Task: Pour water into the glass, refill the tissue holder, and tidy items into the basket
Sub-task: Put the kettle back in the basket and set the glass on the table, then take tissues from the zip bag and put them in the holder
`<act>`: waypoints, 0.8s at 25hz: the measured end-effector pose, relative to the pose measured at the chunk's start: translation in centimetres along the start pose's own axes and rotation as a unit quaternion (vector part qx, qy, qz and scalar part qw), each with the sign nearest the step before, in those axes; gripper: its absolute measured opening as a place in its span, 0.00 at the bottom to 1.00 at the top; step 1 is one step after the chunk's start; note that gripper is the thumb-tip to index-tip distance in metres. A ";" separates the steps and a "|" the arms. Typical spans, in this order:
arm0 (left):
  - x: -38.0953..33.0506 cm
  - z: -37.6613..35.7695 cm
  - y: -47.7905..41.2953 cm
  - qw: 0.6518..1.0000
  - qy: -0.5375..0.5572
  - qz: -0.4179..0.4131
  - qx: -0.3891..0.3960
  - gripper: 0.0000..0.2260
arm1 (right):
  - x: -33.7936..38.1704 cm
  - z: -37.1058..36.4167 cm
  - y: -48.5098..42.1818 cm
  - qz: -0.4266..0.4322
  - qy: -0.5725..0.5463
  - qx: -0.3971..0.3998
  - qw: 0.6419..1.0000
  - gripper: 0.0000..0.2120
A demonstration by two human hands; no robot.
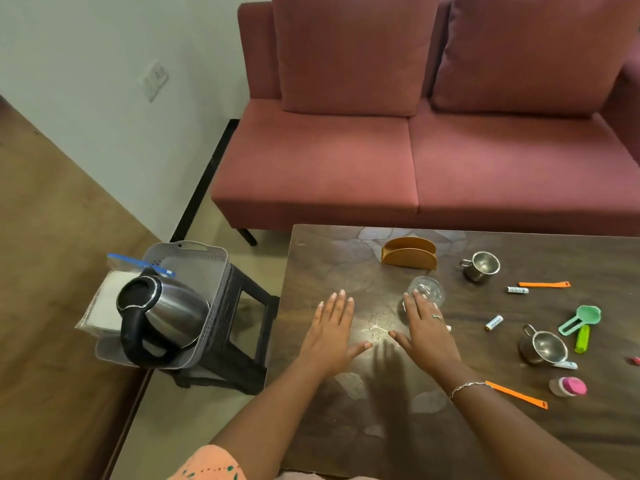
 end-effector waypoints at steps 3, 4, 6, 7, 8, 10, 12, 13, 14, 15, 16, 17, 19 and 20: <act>1.2 0.4 0.7 1.000 -0.001 0.006 -0.003 0.52 | 1.8 -0.3 -0.5 0.014 0.003 0.008 1.000 0.37; 1.7 0.7 1.1 1.000 0.004 0.011 -0.003 0.52 | 2.6 -0.4 -0.7 0.020 0.004 0.009 1.000 0.37; 3.1 1.4 1.7 1.000 0.012 0.023 -0.004 0.50 | 4.5 -0.7 -1.3 0.029 -0.006 0.013 0.999 0.37; 4.1 1.8 1.9 0.999 0.013 0.032 -0.009 0.50 | 5.5 -0.8 -1.7 0.037 -0.012 0.014 0.999 0.37; 5.1 2.1 2.1 0.999 0.014 0.042 -0.016 0.50 | 6.5 -1.1 -2.2 0.047 -0.012 0.016 0.999 0.38; 7.3 2.6 2.6 0.998 0.016 0.058 -0.022 0.50 | 8.5 -1.7 -3.1 0.063 -0.006 0.018 0.998 0.38; 9.7 2.8 3.3 0.996 0.020 0.078 -0.022 0.50 | 11.1 -2.2 -3.7 0.074 -0.006 0.014 0.997 0.38; 11.0 2.9 3.7 0.995 0.024 0.090 -0.026 0.50 | 12.5 -2.5 -4.1 0.083 -0.005 0.012 0.996 0.41; 12.3 3.0 4.1 0.994 0.029 0.101 -0.033 0.50 | 13.9 -3.1 -4.5 0.097 -0.004 0.017 0.995 0.46; 13.7 3.1 4.4 0.992 0.034 0.111 -0.041 0.50 | 15.3 -3.6 -5.0 0.111 -0.009 0.030 0.993 0.52; 15.0 3.4 4.8 0.990 0.040 0.121 -0.051 0.50 | 16.8 -4.2 -5.6 0.121 -0.015 0.042 0.992 0.56; 16.4 3.6 5.2 0.988 0.046 0.132 -0.062 0.50 | 18.4 -4.5 -6.1 0.129 -0.022 0.050 0.990 0.57; 18.7 4.5 5.9 0.983 0.051 0.152 -0.087 0.50 | 21.8 -4.6 -6.9 0.146 -0.030 0.048 0.988 0.53; 20.2 5.2 6.2 0.980 0.055 0.165 -0.102 0.50 | 23.8 -4.7 -7.3 0.160 -0.033 0.044 0.986 0.47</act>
Point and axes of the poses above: each hand's wrist, its own y-axis away from the middle knuckle, its own z-axis out of the back of the hand, x = y × z, the point moved 1 cm from there along -y, towards the middle knuckle, and after that the axes turned 13 degrees about -x, right-handed, at the moved point
